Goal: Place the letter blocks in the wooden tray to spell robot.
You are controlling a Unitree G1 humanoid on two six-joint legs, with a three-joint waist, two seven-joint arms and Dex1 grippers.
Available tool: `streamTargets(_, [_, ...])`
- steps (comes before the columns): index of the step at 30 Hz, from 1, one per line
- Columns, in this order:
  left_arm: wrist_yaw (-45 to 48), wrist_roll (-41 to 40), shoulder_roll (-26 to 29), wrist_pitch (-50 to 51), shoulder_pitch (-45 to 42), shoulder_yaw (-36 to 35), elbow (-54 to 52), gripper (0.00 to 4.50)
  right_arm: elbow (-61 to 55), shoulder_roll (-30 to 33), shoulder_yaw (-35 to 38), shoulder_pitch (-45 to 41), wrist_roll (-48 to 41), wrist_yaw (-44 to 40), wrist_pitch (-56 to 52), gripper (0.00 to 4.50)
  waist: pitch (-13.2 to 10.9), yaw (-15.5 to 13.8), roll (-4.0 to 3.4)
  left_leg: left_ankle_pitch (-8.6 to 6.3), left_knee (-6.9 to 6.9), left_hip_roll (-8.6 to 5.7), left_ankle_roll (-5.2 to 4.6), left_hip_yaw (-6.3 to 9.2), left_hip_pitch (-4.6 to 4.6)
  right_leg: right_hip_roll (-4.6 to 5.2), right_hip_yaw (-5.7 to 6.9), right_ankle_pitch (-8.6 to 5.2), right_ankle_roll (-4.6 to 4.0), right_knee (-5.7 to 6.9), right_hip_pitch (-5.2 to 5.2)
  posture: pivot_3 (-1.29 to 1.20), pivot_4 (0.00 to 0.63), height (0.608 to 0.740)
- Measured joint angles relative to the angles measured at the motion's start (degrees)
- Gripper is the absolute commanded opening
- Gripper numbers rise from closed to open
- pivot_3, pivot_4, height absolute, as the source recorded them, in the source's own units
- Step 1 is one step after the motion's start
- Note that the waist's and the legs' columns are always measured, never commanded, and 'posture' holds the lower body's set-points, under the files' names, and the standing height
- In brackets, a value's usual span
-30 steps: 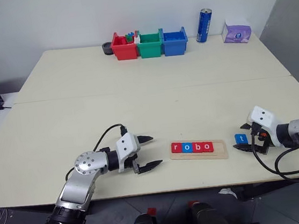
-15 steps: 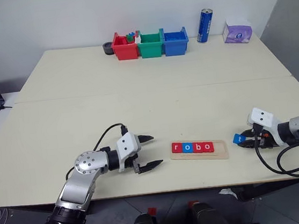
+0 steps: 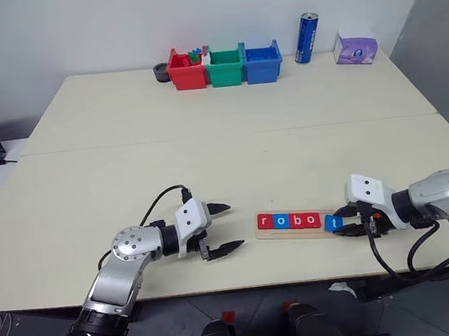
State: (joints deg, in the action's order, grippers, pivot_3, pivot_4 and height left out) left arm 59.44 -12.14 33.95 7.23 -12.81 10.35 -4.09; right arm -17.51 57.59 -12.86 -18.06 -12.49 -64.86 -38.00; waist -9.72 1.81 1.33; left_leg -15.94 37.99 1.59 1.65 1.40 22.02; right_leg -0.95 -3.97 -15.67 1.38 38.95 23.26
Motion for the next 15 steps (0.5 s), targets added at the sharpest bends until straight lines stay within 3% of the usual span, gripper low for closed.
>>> streamTargets(15, [-0.22, 0.04, -0.01, 0.0, -0.04, 0.04, -0.05, 4.5, 5.45, -1.25, -4.31, -5.53, 4.01, -2.44, 1.82, 1.45, 0.0, -0.03, 0.0, 0.0, 0.0, 0.0, 0.0, 0.01, 0.0, 0.01, 0.0, 0.01, -0.02, 0.0, 0.0, 0.0, 0.15, 0.74])
